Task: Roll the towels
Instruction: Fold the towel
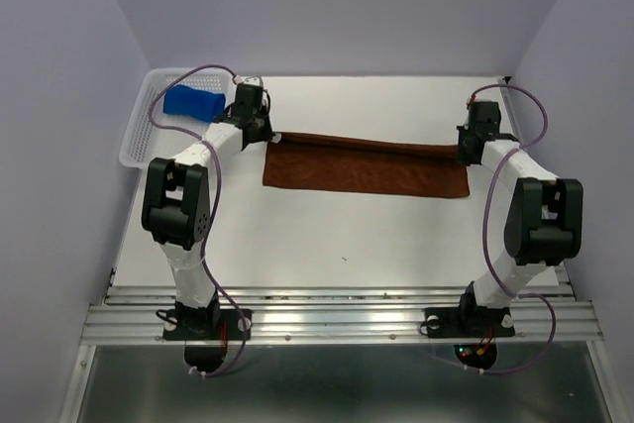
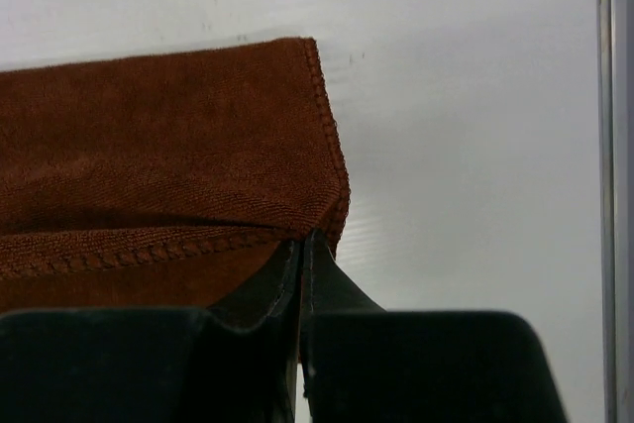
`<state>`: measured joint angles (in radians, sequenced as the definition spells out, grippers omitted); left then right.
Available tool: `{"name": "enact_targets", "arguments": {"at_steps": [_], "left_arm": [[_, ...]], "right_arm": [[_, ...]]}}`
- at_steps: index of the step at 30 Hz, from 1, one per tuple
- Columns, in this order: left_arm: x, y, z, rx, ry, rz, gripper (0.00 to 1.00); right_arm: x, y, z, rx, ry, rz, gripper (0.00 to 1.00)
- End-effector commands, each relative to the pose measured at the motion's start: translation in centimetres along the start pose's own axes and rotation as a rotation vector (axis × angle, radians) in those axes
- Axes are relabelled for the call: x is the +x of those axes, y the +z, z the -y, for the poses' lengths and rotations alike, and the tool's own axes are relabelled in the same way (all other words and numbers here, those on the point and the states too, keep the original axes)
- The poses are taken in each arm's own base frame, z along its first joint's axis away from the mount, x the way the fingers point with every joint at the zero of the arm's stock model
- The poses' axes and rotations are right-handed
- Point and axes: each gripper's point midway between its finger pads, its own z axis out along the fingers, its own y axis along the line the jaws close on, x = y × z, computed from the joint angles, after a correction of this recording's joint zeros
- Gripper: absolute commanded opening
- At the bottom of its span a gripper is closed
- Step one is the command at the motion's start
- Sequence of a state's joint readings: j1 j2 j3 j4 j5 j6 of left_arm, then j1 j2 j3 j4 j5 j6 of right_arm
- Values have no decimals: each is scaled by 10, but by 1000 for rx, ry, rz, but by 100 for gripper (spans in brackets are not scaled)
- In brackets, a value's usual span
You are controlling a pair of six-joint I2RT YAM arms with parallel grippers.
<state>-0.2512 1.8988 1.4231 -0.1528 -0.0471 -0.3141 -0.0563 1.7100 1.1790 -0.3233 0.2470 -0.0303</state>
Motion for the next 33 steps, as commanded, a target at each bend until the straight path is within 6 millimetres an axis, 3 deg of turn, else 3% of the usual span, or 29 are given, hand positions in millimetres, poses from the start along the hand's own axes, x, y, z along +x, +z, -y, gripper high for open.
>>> {"name": "enact_targets", "arguments": {"at_steps": [1, 6, 14, 25, 33], "left_arm": [[-3, -19, -10, -31, 58, 48, 0], [7, -34, 0, -26, 91, 57, 0], [26, -37, -20, -108, 86, 32, 0], [53, -27, -22, -82, 89, -26, 0], [68, -26, -21, -63, 73, -60, 0]], "right_arm": [[-7, -19, 22, 63, 58, 65, 1], [7, -27, 28, 89, 62, 54, 1], [24, -28, 38, 133, 60, 21, 1], [41, -30, 34, 116, 82, -27, 1], [64, -35, 42, 172, 90, -102, 1]]}}
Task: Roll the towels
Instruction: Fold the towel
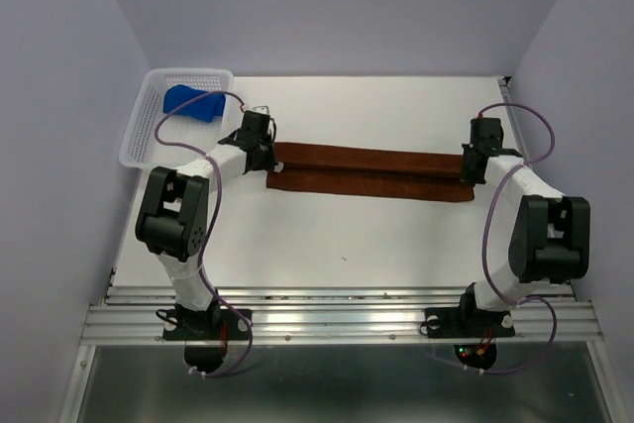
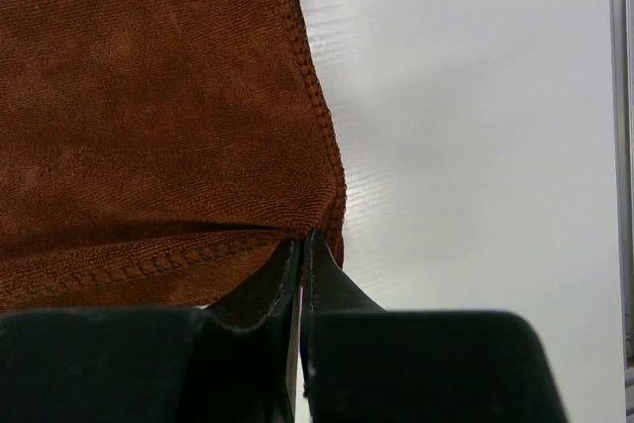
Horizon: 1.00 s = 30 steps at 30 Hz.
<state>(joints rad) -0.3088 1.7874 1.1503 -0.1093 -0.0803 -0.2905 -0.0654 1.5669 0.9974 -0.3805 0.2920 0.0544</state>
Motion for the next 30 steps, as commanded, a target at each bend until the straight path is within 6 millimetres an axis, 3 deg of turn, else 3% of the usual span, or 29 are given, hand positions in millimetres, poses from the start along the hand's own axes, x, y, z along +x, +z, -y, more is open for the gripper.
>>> {"name": "enact_targets", "arguments": {"at_steps": [1, 11, 20, 23, 26, 28, 29, 30], "left_arm": [[-9, -8, -8, -24, -8, 40, 0], [11, -4, -11, -35, -11, -12, 0], [21, -6, -17, -74, -28, -42, 2], [23, -9, -17, -78, -43, -54, 22], [22, -18, -20, -106, -81, -57, 51], [17, -28, -20, -118, -130, -47, 57], [15, -37, -20, -115, -142, -41, 66], [12, -43, -20, -115, -150, -28, 66]], "right_arm": [[5, -8, 29, 122, 31, -9, 1], [37, -3, 33, 160, 28, -110, 6], [45, -7, 33, 158, 42, -135, 9], [46, -12, 36, 174, 61, -137, 18], [44, -25, 43, 204, 87, -129, 21], [42, -37, 55, 266, 134, -111, 41], [35, -47, 60, 286, 167, -74, 61], [31, -53, 62, 289, 181, -59, 63]]}}
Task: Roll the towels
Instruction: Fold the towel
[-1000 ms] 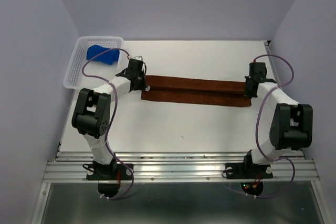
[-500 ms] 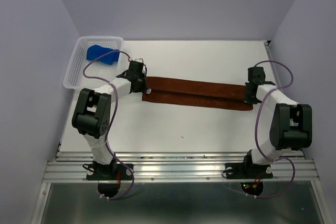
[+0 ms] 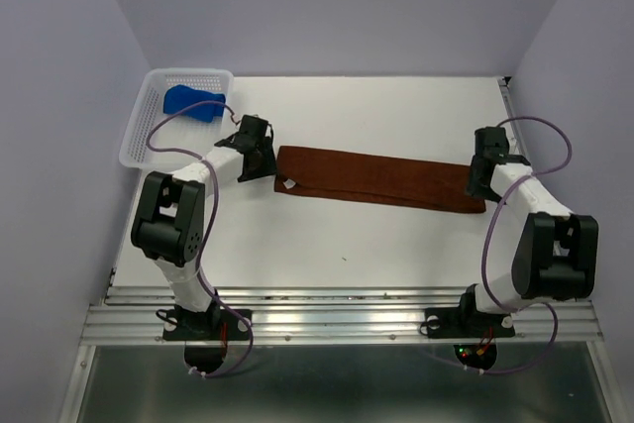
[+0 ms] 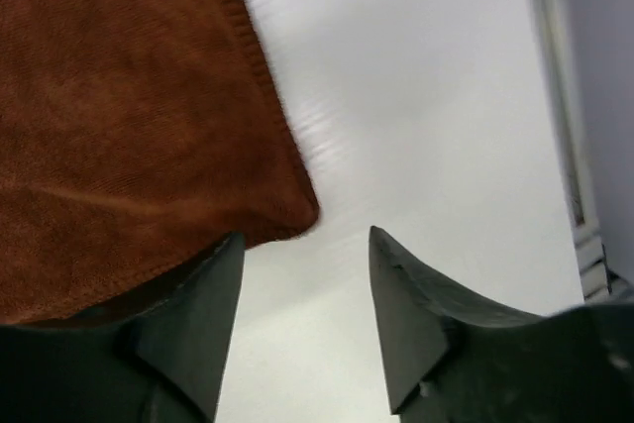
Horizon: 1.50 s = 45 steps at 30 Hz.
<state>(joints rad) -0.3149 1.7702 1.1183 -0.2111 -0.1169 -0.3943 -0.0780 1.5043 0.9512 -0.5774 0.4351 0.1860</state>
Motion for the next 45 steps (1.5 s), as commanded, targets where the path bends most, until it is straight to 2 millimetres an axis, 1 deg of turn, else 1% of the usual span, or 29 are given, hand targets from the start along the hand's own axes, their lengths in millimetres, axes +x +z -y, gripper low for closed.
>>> {"name": "enact_targets", "arguments": {"at_steps": [1, 2, 3, 4, 6, 8, 9, 10, 11, 12, 14, 15, 17, 18, 19, 20, 21, 25, 26, 27, 29, 30, 32, 33, 36, 39, 41, 42, 45], "left_arm": [[-19, -41, -13, -56, -99, 79, 69], [-18, -48, -17, -78, -105, 79, 71], [-28, -60, -20, -87, -118, 116, 74], [-31, -65, -20, -88, -125, 131, 76], [-45, -82, -17, -71, -148, 172, 77], [-59, -92, -4, -7, -161, 195, 80], [-63, -96, 5, 28, -159, 204, 94], [-64, -99, 18, 93, -148, 196, 99], [-69, -100, 29, 139, -139, 215, 99], [-69, -96, 37, 164, -130, 206, 99], [-66, -86, 57, 209, -100, 177, 99], [-65, -80, 62, 214, -85, 163, 99], [-64, -75, 82, 267, -53, 131, 99], [-53, -62, 90, 290, -38, 80, 99], [-49, -57, 95, 301, -32, 62, 99], [-47, -53, 101, 316, -21, 51, 99], [-36, -41, 103, 313, -6, 17, 99], [-12, -18, 102, 309, 7, -57, 99], [-2, -12, 98, 297, 11, -79, 99], [22, -1, 81, 243, 18, -125, 99], [27, 2, 76, 224, 22, -130, 99], [39, 4, 66, 198, 25, -150, 99], [45, 6, 53, 159, 21, -149, 99], [55, 9, 45, 144, 19, -166, 99], [64, 9, 32, 125, 4, -178, 99], [62, 3, 34, 135, -5, -173, 99], [47, -11, 39, 164, -15, -125, 99], [33, -23, 43, 185, -23, -81, 99], [12, -44, 46, 192, -58, -8, 99]], "right_arm": [[-26, -40, 35, 99, 148, 117, 64], [-30, -46, 37, 94, 168, 131, 67], [-30, -51, 37, 80, 172, 134, 82], [-33, -57, 37, 65, 180, 144, 100], [-40, -74, 32, -10, 204, 176, 100], [-47, -87, 26, -78, 210, 211, 100], [-55, -97, 18, -148, 208, 255, 100], [-58, -100, 13, -185, 205, 271, 100], [-61, -104, 6, -231, 200, 280, 100], [-68, -107, -3, -285, 194, 305, 100], [-72, -113, -37, -470, 155, 292, 100], [-73, -111, -43, -491, 151, 287, 100], [-72, -98, -50, -491, 145, 250, 100], [-74, -94, -53, -490, 155, 239, 100], [-73, -89, -55, -488, 162, 219, 100], [-68, -78, -60, -480, 160, 180, 100], [-65, -71, -63, -474, 163, 157, 100], [-41, -34, -64, -386, 179, 49, 100], [-35, -27, -64, -369, 180, 26, 100], [-19, -7, -57, -332, 210, -40, 100], [-15, -2, -55, -328, 220, -55, 100], [-12, 1, -52, -325, 225, -64, 100], [-9, 7, -44, -331, 253, -79, 100], [-9, 8, -42, -345, 259, -83, 100], [-7, 8, -46, -416, 273, -98, 100], [-14, 3, -44, -433, 281, -66, 100], [-23, -3, -41, -433, 289, -35, 100], [-29, -6, -35, -425, 310, -15, 100], [-38, -10, -31, -413, 316, 19, 100]]}}
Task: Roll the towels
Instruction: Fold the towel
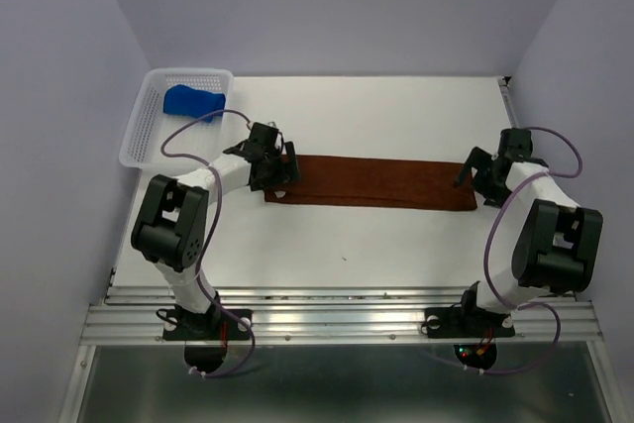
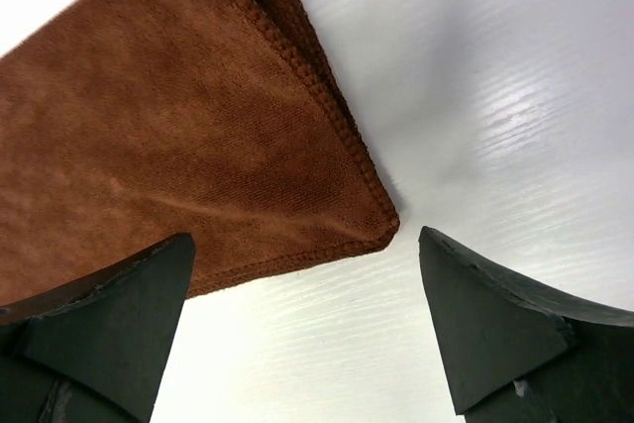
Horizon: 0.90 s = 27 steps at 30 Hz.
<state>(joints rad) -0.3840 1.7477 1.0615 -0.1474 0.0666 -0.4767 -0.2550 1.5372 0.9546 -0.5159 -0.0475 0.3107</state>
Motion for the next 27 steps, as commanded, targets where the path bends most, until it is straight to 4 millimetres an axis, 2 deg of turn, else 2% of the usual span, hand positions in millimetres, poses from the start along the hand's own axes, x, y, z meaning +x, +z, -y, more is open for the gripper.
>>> {"name": "enact_targets", "arguments": {"at_steps": [1, 4, 7, 12, 14, 19, 20, 21, 22, 23, 24, 26, 27], "left_arm": [[-32, -49, -6, -54, -43, 137, 99], [-47, -68, -18, -107, -102, 195, 99], [-60, -76, -44, -170, -174, 240, 99], [-63, -72, -54, -184, -194, 238, 99], [-63, -71, -54, -185, -192, 236, 99], [-62, -64, -54, -178, -189, 224, 99], [-62, -63, -53, -177, -188, 224, 99], [-61, -61, -53, -178, -188, 219, 99], [-60, -59, -54, -178, -189, 213, 99], [-60, -58, -53, -175, -187, 210, 99], [-59, -57, -52, -171, -185, 206, 99], [-57, -52, -51, -162, -180, 191, 99], [-57, -50, -51, -163, -179, 188, 99]], "right_arm": [[-34, -19, -8, -35, -10, 128, 100], [-37, -16, -4, -10, -30, 131, 100], [-35, -5, -1, 1, -61, 113, 100], [-29, 19, 2, 7, -80, 67, 100], [-28, 30, 2, 2, -83, 59, 97], [-24, 48, 5, 35, -90, 28, 69], [-25, 51, 11, 69, -89, 32, 63], [-19, 56, 9, 70, -92, 12, 50], [-19, 57, 10, 76, -90, 14, 42], [-19, 59, 11, 79, -87, 13, 42], [-17, 59, 12, 84, -87, 12, 29], [-19, 58, 12, 85, -93, 20, 17], [-22, 56, 12, 87, -95, 30, 17]]}}
